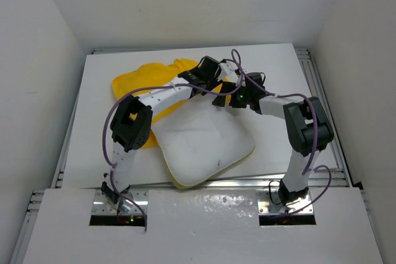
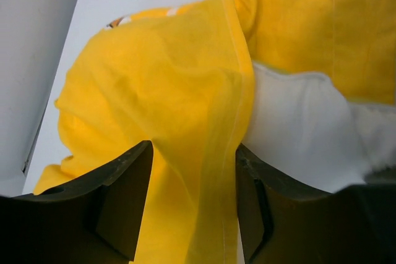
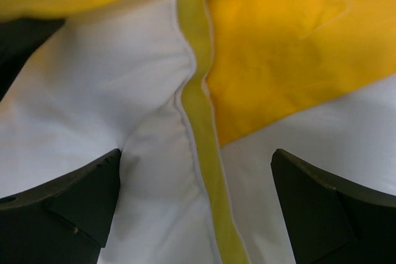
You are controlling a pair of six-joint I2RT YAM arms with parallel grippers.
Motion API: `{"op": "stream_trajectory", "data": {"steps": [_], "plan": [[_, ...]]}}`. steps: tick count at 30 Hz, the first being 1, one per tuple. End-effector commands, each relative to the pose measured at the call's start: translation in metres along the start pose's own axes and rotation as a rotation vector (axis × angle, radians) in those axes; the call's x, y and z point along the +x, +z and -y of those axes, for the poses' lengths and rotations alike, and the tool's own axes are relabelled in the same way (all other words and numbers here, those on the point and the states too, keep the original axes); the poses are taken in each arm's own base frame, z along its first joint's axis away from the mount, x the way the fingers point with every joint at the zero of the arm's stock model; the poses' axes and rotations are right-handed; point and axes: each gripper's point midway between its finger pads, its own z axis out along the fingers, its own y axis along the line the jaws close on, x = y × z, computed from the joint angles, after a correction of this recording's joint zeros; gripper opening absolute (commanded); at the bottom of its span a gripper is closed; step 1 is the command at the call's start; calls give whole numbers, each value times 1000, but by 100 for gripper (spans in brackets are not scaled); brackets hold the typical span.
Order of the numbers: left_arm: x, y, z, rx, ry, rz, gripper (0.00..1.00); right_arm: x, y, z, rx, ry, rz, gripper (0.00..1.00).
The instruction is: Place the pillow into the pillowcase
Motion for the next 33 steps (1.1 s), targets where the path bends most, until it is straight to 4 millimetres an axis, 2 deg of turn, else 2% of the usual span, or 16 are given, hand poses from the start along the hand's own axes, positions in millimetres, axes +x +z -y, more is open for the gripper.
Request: {"op": "stream_trajectory", "data": {"steps": [1,4,6,8,9,10,11,12,16,19,21,22,23,27,30,33], "plan": [[-17,21,-17,-121,-45,30,51,5,-4,-52,-258,-60,-8,99],[-15,37,-18,-155,-55,22,48,20,-2,-55,-311,18,-38,98],[-21,39,-18,-154,-65,43,32,28,2,-61,-373,45,-61,94],[-27,39,-14,-121,-79,60,0,34,2,-67,-423,100,-80,62],[-30,37,-11,-95,-89,69,0,35,2,-69,-445,113,-83,48],[-38,27,-13,-72,-114,94,0,32,1,-75,-487,115,-74,19],[-43,19,-10,-36,-128,114,0,31,-1,-77,-502,116,-71,3],[-47,11,3,52,-130,139,0,27,-2,-79,-512,110,-55,0],[-81,-62,8,224,-158,297,0,-11,-29,-96,-521,13,109,0],[-83,-86,24,329,-153,317,0,-26,-56,-118,-563,-150,236,0],[-78,-90,26,342,-156,294,0,-49,-97,-152,-638,-313,411,0],[-79,-95,24,341,-151,299,0,-39,-104,-154,-635,-368,442,0],[-80,-100,26,367,-138,304,0,-50,-124,-165,-629,-421,522,0],[-94,-140,52,547,-4,383,0,-62,-139,-167,-559,-472,614,0],[-91,-156,89,687,88,399,0,-82,-139,-167,-542,-424,696,0],[-82,-183,118,881,132,416,0,-104,-118,-140,-416,-309,743,0]]}}
